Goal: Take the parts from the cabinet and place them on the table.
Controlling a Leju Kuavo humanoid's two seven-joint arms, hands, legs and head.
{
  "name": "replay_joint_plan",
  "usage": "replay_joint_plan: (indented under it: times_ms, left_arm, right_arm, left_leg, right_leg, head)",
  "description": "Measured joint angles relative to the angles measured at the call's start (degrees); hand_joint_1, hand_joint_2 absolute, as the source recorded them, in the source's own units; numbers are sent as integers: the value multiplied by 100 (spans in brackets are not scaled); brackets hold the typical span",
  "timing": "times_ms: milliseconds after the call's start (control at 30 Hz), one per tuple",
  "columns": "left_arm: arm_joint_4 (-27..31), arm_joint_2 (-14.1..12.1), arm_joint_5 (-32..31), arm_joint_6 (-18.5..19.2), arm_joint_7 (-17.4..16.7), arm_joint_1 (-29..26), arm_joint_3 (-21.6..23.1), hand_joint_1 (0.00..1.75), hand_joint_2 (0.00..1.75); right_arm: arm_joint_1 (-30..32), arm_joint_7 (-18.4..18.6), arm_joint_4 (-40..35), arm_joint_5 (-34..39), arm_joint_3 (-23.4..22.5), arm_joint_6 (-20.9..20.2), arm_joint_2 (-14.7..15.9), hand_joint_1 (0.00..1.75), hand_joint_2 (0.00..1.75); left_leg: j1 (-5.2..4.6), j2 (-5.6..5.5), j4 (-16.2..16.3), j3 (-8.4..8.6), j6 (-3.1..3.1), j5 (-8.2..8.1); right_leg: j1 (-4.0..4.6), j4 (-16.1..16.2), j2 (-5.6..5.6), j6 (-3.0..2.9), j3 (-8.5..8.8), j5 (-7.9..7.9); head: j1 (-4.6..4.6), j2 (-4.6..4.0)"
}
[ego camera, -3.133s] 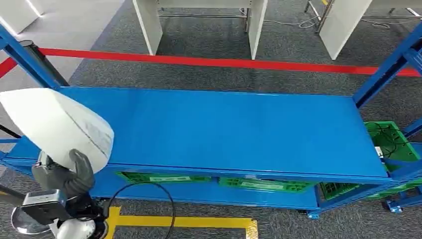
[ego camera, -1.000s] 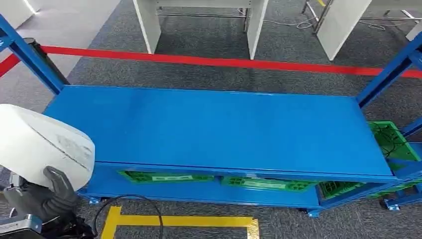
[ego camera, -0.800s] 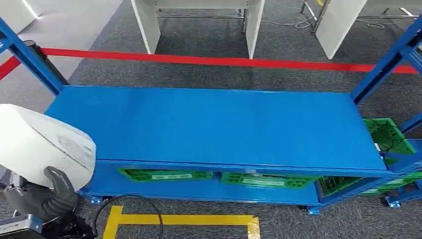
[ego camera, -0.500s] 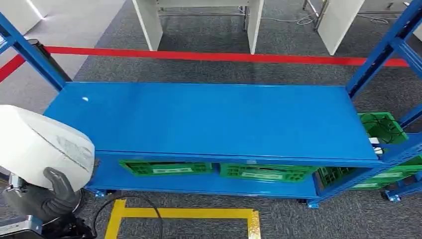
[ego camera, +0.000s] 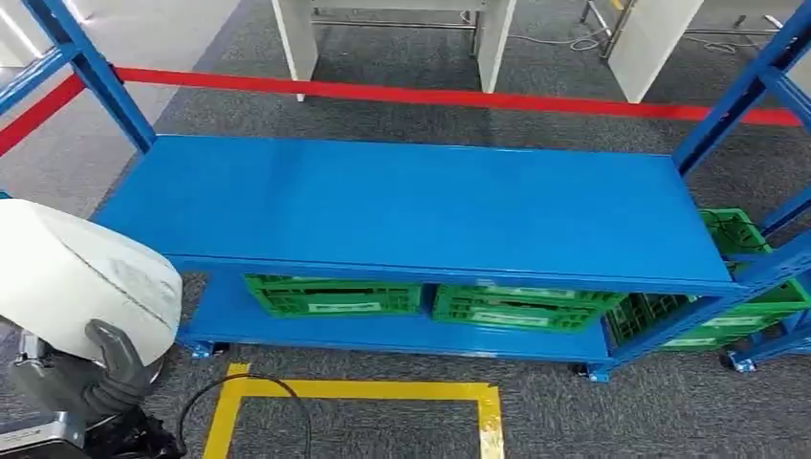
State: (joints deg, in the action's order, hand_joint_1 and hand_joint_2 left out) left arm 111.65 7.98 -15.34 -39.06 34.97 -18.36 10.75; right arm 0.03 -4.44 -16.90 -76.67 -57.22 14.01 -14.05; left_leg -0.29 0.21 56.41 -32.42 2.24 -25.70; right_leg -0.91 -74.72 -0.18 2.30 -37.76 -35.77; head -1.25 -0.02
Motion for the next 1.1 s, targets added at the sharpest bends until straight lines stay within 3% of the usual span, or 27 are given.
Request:
replay_joint_plan:
  times_ms: [33, 67, 100, 133, 167, 200, 267, 300, 333, 400, 433, 467, 500, 533, 600, 633, 667, 733, 767, 800, 833, 867, 900, 967, 1000, 1033, 1100]
  left_arm:
    - [0, 0, -2, -2, 0, 0, 0, 175, 175]
    - [0, 0, -4, 0, 0, 0, 0, 175, 175]
    - [0, 2, -7, -2, 0, 0, 0, 175, 175]
    - [0, 7, -9, -2, -2, -1, 0, 175, 175]
    - [0, 11, -11, -2, -2, 3, 0, 175, 175]
    - [0, 15, -17, -2, -9, 3, 2, 175, 175]
    - [0, 26, -24, 0, -13, 0, 0, 175, 175]
    - [0, 24, -28, 0, -13, -5, 0, 175, 175]
    - [0, 26, -37, -2, -15, -18, -2, 175, 175]
    - [0, 26, -50, -2, -17, -20, -4, 175, 175]
    - [-2, 26, -52, -2, -17, -23, -4, 175, 175]
    - [-4, 26, -57, -2, -17, -23, -4, 175, 175]
    - [-7, 26, -57, -2, -17, -24, -7, 175, 175]
    - [-7, 26, -59, -2, -17, -24, -9, 175, 175]
    - [-7, 28, -68, -2, -17, -22, -9, 175, 175]
    - [-7, 31, -74, -2, -17, -17, -11, 175, 175]
    - [-7, 35, -79, 0, -15, -19, -11, 175, 175]
    - [-7, 35, -112, -2, -15, -21, -18, 175, 175]
    - [-7, 37, -111, -2, -15, -22, -18, 175, 175]
    - [-7, 44, -111, -2, -15, -26, -22, 175, 175]
    - [-7, 46, -111, -2, -15, -18, -26, 175, 175]
    - [-9, 55, -111, -2, -15, -20, -28, 175, 175]
    - [-9, 63, -111, 0, -15, -25, -28, 175, 175]
    - [-9, 74, -111, 0, -15, -25, -31, 175, 175]
    - [-11, 77, -111, -2, -15, -26, -31, 175, 175]
    - [-11, 79, -111, 0, -15, -26, -31, 175, 175]
    - [-11, 79, -111, -2, -15, -26, -31, 175, 175]
  right_arm:
    - [-1, 0, 0, 0, 0, 2, 0, 0, 175]
    - [-2, 0, 0, 0, -2, 2, 0, 0, 175]
    - [-7, -2, 0, -2, -6, 4, 0, 0, 175]
    - [-23, -2, -2, -4, -9, 7, 0, 0, 175]
    - [-40, -4, 0, -4, -13, 7, 0, 0, 175]
    - [-46, -6, 0, -13, -24, 7, 0, 0, 175]
    - [-32, -9, 0, -15, -39, 7, 0, 0, 175]
    - [-19, -9, 6, -15, -48, 5, -9, 0, 175]
    - [-21, -2, 4, -15, -57, 13, -9, 0, 175]
    - [-23, 0, 4, -31, -77, 11, -9, 0, 175]
    - [-20, 0, 4, -48, -89, 11, -9, 0, 175]
    - [-15, 0, 6, -55, -96, 11, -9, 0, 175]
    - [-16, 0, 4, -63, -101, 11, -9, 0, 175]
    - [-17, 0, 4, -77, -107, 11, -9, 0, 175]
    - [-17, 0, 4, -103, -129, 9, -11, 0, 175]
    - [-19, -2, 4, -114, -136, 9, -13, 0, 175]
    - [-27, -4, 4, -120, -138, 9, -15, 0, 175]
    - [-30, -20, 4, -151, -144, 9, -15, 0, 175]
    - [-30, -20, 4, -162, -151, 9, -15, 0, 175]
    - [-24, -20, 4, -166, -164, 9, -15, 0, 175]
    - [-23, -22, 4, -166, -181, 9, -15, 0, 175]
    - [-18, -22, 7, -166, -190, 4, -15, 0, 175]
    - [-19, -22, 7, -168, -195, 4, -15, 0, 175]
    - [-25, -22, 7, -168, -218, 4, -15, 0, 175]
    - [-25, -22, 7, -168, -227, 4, -15, 0, 175]
    - [-24, -22, 4, -175, -234, 4, -15, 0, 175]
    - [-32, -22, 4, -177, -240, 4, -15, 0, 175]
  left_leg:
    - [-10, 0, 20, -80, -6, 48]
    - [-20, -1, 36, -154, -18, 91]
    - [-27, -4, 48, -209, -34, 139]
    - [-50, -4, 63, -231, -64, 182]
    - [-59, 2, 79, -260, -98, 232]
    - [-44, 9, 70, -269, -133, 293]
    - [-25, 5, 43, -274, -207, 364]
    - [-5, -16, 87, -310, -239, 333]
    - [-6, -24, 240, -373, -283, -12]
    - [29, -23, 962, -502, -341, -738]
    - [39, -24, 1393, -548, -366, -986]
    - [46, -23, 1683, -548, -384, -1038]
    - [56, -23, 1778, -488, -395, -911]
    - [70, -22, 1631, -312, -400, -655]
    - [86, -23, 712, 322, -385, -318]
    - [85, -29, 240, 586, -363, -449]
    - [58, -35, 2, 718, -329, -521]
    - [41, -35, -24, 660, -286, -547]
    - [37, -34, -22, 621, -235, -525]
    - [88, -17, -71, 552, -130, -449]
    - [81, 3, -69, 490, -80, -396]
    - [77, 7, -67, 424, -20, -342]
    - [64, 10, -65, 325, -1, -261]
    - [44, 15, -49, 161, 2, -126]
    - [38, 15, -35, 67, -2, -62]
    - [34, 15, -15, -25, -12, -3]
    - [32, 11, 39, -211, -50, 101]
  right_leg:
    - [3, 224, 0, -19, 204, 226]
    - [13, 636, 0, -53, 509, 422]
    - [27, 1201, 6, -104, 908, 498]
    - [55, 1740, 8, -146, 1266, 341]
    - [45, 2057, 9, -139, 1461, 269]
    - [69, 2052, 19, -145, 1345, 271]
    - [89, 2053, 16, -202, 1317, 334]
    - [34, 2090, -27, -240, 1259, 422]
    - [42, 2084, -43, -297, 1191, 489]
    - [43, 2080, -55, -315, 1054, 602]
    - [45, 2076, -65, -316, 976, 660]
    - [45, 2052, -71, -306, 931, 720]
    - [43, 2013, -81, -301, 850, 771]
    - [41, 1955, -87, -285, 733, 821]
    - [37, 1847, -84, -251, 571, 867]
    - [42, 1799, -83, -227, 514, 885]
    - [64, 1750, -76, -191, 463, 911]
    - [58, 1754, -82, -122, 403, 1018]
    - [58, 1756, -84, -83, 382, 1065]
    - [57, 1740, -71, -41, 334, 1027]
    - [45, 1640, -39, -12, 272, 818]
    - [44, 1383, -19, 2, 153, 489]
    - [36, 848, -4, 19, 14, 71]
    - [35, 110, -4, 44, -142, -214]
    - [34, -33, -3, 45, -107, -103]
    - [34, 35, -4, 39, 27, 121]
    - [35, 786, -2, -3, 633, 530]
  head:
    - [0, 0]
    - [0, 0]
    - [0, 0]
    - [-4, 0]
    - [-15, 0]
    - [-13, 0]
    - [-4, 0]
    - [6, 0]
    - [-20, 0]
    - [-39, 0]
    - [-39, 0]
    - [-37, 0]
    - [-39, 0]
    - [-42, 0]
    - [-42, 0]
    - [-37, 0]
    - [-33, 0]
    - [-39, 0]
    - [-31, 0]
    - [-31, 0]
    - [-28, 0]
    - [9, 0]
    - [15, 0]
    - [18, 0]
    - [15, 0]
    - [17, 0]
    - [17, 0]
